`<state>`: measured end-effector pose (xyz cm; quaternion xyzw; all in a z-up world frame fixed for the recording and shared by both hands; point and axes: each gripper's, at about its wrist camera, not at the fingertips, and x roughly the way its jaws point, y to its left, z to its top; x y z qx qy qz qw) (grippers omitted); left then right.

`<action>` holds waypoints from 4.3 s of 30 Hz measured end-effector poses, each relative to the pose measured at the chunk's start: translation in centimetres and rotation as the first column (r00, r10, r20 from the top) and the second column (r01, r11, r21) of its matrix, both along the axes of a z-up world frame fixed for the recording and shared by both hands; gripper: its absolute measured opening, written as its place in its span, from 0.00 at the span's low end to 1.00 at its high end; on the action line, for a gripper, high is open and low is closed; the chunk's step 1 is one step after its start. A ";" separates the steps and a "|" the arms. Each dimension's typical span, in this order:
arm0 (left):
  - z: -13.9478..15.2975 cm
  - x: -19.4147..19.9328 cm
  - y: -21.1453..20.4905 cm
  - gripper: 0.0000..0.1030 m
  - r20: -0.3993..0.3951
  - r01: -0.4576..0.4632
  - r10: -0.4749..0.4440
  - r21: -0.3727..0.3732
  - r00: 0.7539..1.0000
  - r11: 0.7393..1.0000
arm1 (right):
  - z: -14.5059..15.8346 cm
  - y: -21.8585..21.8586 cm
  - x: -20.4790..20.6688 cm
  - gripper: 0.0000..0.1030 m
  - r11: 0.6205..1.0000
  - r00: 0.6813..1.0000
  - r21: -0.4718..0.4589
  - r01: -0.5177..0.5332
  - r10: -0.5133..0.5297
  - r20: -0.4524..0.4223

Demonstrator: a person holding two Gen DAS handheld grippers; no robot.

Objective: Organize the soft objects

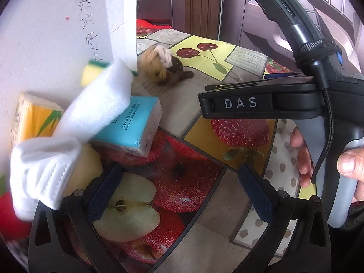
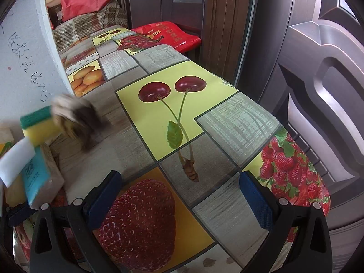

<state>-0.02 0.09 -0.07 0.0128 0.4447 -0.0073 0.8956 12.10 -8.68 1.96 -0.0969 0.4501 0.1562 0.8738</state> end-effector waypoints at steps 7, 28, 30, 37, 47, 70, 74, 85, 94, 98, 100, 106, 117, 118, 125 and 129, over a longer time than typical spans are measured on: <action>-0.1 -0.1 -0.1 0.99 0.000 0.000 0.000 0.000 1.000 1.000 | 0.0 0.2 -0.1 1.00 1.000 1.000 0.000 -0.001 0.001 0.000; -0.1 -0.1 -0.1 0.99 0.000 0.000 0.000 0.000 1.000 1.000 | 0.1 0.3 -0.1 1.00 1.000 1.000 -0.001 -0.003 0.003 0.000; -0.1 -0.1 -0.1 0.99 0.000 0.000 0.000 0.000 1.000 1.000 | 0.1 0.2 -0.1 1.00 1.000 1.000 -0.001 -0.003 0.003 0.000; -0.1 -0.1 -0.1 0.99 0.000 0.000 0.000 0.000 1.000 1.000 | 0.1 0.3 -0.1 1.00 1.000 1.000 -0.001 -0.003 0.003 0.000; -0.1 -0.1 -0.1 0.99 0.000 0.000 0.000 0.000 1.000 1.000 | 0.1 0.2 -0.1 1.00 1.000 1.000 -0.001 -0.003 0.003 0.000; -0.1 -0.1 -0.1 0.99 0.000 0.000 0.000 0.000 1.000 1.000 | 0.0 0.3 -0.1 1.00 1.000 1.000 -0.001 -0.004 0.004 0.000; -0.1 -0.1 -0.1 0.99 0.000 0.000 0.000 0.000 1.000 1.000 | 0.0 0.3 -0.1 1.00 1.000 1.000 -0.001 -0.004 0.004 0.000; -0.1 0.2 -0.2 0.99 0.000 0.000 0.000 0.000 1.000 1.000 | 0.0 0.4 -0.1 1.00 1.000 1.000 -0.002 -0.007 0.007 0.000; -0.1 0.2 -0.2 0.99 0.000 0.000 0.000 0.000 1.000 1.000 | 0.0 0.4 -0.1 1.00 1.000 1.000 -0.003 -0.007 0.007 0.000; 0.0 0.1 -0.3 0.99 0.003 -0.007 0.007 0.009 1.000 1.000 | 0.1 0.5 -0.2 1.00 1.000 1.000 -0.003 -0.007 0.007 0.000; 0.5 -0.7 -0.5 0.99 0.029 -0.002 0.002 0.007 1.000 1.000 | 0.1 0.5 -0.2 1.00 1.000 1.000 -0.003 -0.006 0.006 0.000; 6.0 -7.2 1.9 1.00 0.296 -0.075 0.093 -0.072 0.951 0.995 | 0.1 0.5 -0.2 1.00 1.000 1.000 -0.002 -0.007 0.007 0.000; 3.6 -15.9 8.3 1.00 0.201 -0.338 0.354 -0.111 0.913 0.935 | 0.1 0.5 -0.2 1.00 1.000 1.000 -0.003 -0.007 0.007 0.000; 3.2 -15.5 8.0 1.00 0.190 -0.334 0.347 -0.100 0.918 0.937 | 0.1 0.5 -0.2 1.00 1.000 1.000 -0.002 -0.007 0.007 0.000; 2.4 -12.4 5.2 1.00 0.155 -0.279 0.273 0.013 0.949 0.960 | 0.1 0.5 -0.2 1.00 1.000 1.000 -0.001 -0.007 0.007 -0.001; 2.9 -12.6 5.5 1.00 0.187 -0.282 0.274 0.020 0.944 0.959 | 0.1 0.8 -0.3 1.00 1.000 1.000 0.001 -0.008 0.008 -0.001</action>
